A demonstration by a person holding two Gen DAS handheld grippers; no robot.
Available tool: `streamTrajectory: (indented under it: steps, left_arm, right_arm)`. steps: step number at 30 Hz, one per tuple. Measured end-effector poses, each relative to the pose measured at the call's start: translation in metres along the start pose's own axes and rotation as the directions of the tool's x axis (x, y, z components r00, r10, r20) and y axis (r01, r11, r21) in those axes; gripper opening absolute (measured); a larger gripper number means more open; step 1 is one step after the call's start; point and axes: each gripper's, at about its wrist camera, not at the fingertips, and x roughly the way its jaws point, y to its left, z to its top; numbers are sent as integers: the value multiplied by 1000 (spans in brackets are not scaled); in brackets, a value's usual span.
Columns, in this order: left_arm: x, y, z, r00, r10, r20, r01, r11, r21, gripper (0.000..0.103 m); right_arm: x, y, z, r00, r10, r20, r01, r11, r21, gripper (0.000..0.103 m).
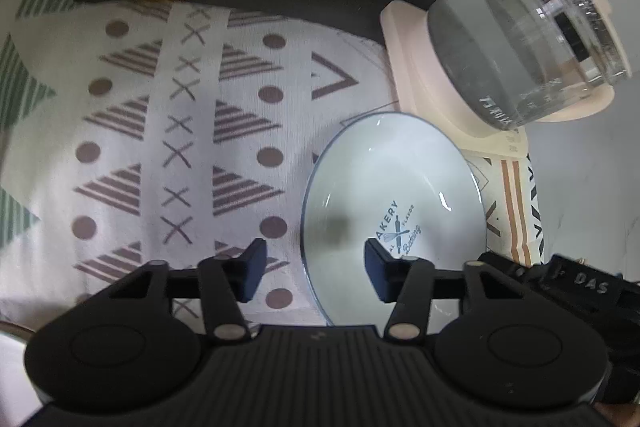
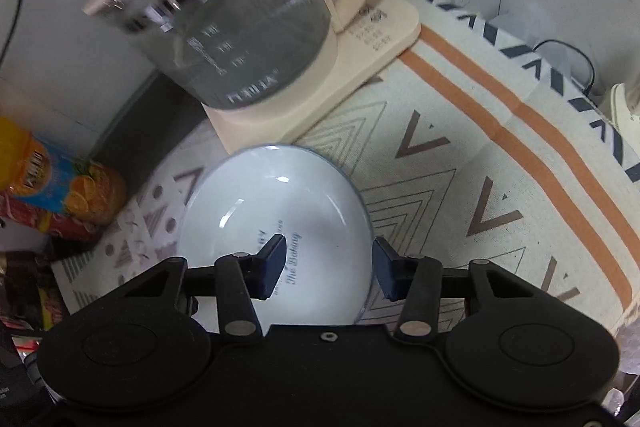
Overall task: Organize plates and bowls
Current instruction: 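Move both grippers to the white 'BAKERY' plate and grasp its rim, then lift the 'BAKERY' plate with both grippers and carry it toward the plate stack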
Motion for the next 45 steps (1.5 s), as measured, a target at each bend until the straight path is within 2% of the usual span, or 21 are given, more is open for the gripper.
streamTrajectory:
  steps: [1, 3, 5, 12, 16, 20, 26, 30, 34, 45]
  left_arm:
    - [3, 0, 0, 1000, -2, -7, 2, 1000, -12, 44]
    - [9, 2, -1, 1000, -6, -25, 5, 999, -35, 35]
    - [14, 3, -1, 1000, -2, -30, 0, 999, -54, 30]
    - [25, 2, -3, 999, 2, -38, -5, 996, -84, 14]
    - [25, -1, -2, 999, 11, -32, -13, 997, -75, 13]
    - [19, 3, 0, 1000, 6, -24, -8, 998, -66, 12]
    - [-5, 13, 2, 999, 2, 42, -2, 1000, 0, 11]
    - [-19, 23, 5, 998, -13, 62, 12, 1000, 6, 11]
    - [-31, 31, 5, 998, -4, 63, 3, 1000, 21, 11]
    - [-68, 63, 2, 997, -17, 74, 12, 997, 75, 11]
  right_arm:
    - [4, -3, 1, 1000, -3, -13, 3, 1000, 5, 45]
    - [14, -9, 4, 999, 1, -50, 0, 1000, 24, 33]
    - [22, -14, 7, 997, 1, -79, 2, 999, 36, 27]
    - [43, -20, 15, 986, 17, -166, -11, 999, 35, 16]
    - [48, -14, 15, 984, -15, -176, 15, 1000, -2, 14]
    - [47, -13, 16, 985, -13, -173, 12, 1000, -8, 13]
    - [33, -2, 9, 992, 17, -121, -19, 1000, -13, 10]
    - [22, 12, 6, 996, 40, -76, -42, 999, -29, 7]
    - [13, 21, -1, 996, 77, -39, -78, 997, -19, 7]
    - [-4, 53, -39, 996, 84, 23, -84, 996, -4, 7]
